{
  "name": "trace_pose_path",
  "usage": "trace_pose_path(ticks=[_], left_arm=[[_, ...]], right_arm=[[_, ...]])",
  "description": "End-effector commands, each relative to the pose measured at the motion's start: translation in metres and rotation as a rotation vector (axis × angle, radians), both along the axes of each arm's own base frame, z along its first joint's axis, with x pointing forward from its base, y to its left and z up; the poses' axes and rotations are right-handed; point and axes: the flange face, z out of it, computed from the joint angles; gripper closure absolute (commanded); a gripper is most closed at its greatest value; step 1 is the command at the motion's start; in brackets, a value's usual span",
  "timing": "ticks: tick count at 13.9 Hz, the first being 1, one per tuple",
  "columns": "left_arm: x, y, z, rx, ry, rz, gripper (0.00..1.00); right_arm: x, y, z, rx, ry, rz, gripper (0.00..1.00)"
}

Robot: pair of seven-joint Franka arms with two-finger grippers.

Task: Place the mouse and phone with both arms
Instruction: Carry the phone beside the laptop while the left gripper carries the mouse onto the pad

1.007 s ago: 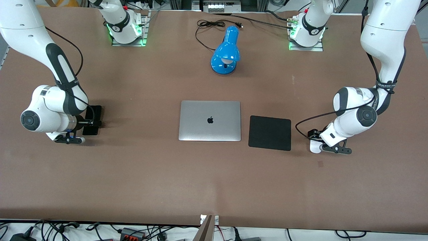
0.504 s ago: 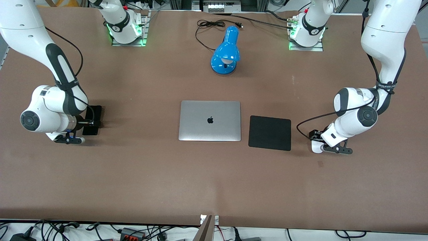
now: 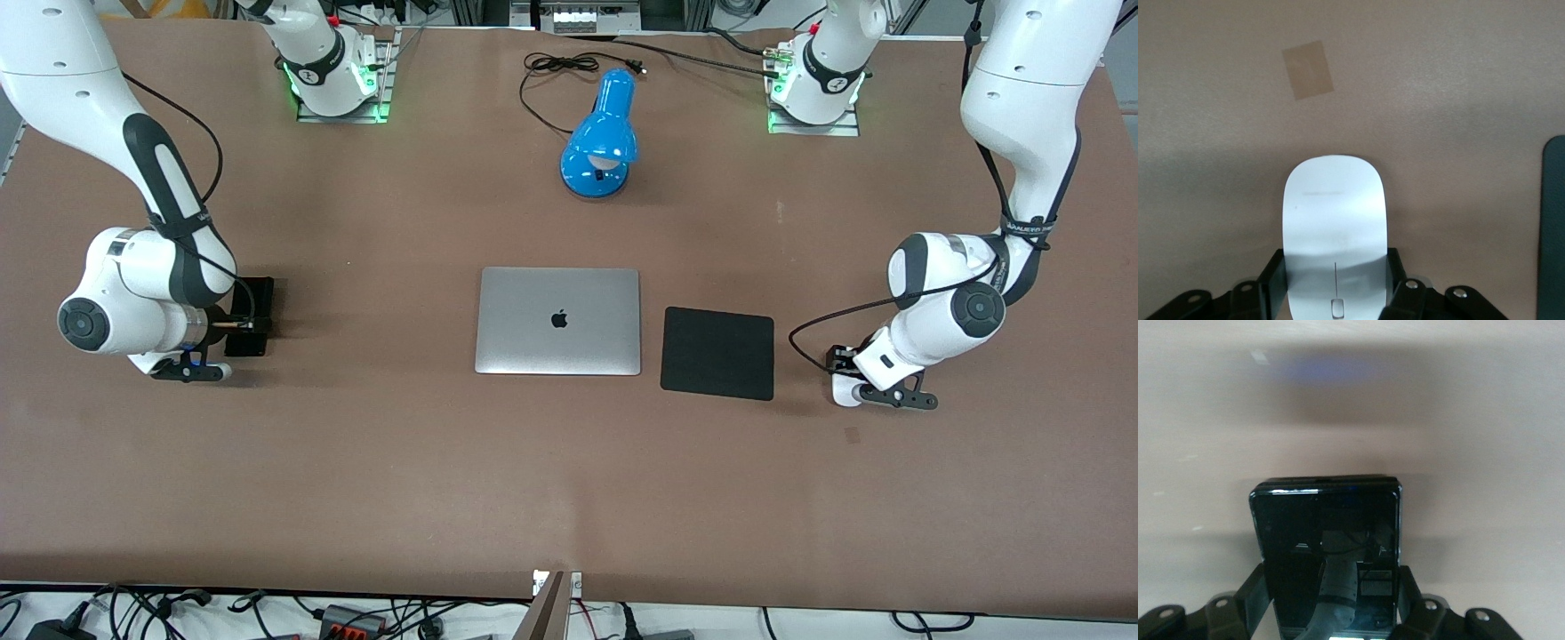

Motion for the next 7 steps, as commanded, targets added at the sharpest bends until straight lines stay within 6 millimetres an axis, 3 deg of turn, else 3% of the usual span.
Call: trace_pose_path(ticks=[1, 4, 7], left_arm=[[0.007, -0.016, 0.032, 0.017, 0.043, -0.037, 0.55], [0.007, -0.061, 0.059, 0.035, 0.128, -0.016, 0.55], [-0.003, -0.111, 0.063, 0.043, 0.186, -0.018, 0.54]], right_arm=[[0.007, 0.043, 0.045, 0.017, -0.019, 0.019, 0.73], [0.016, 0.120, 0.056, 0.025, -0.043, -0.026, 0.73], [0.017, 0.194, 0.060, 0.024, -0.063, -0.013, 0.72]])
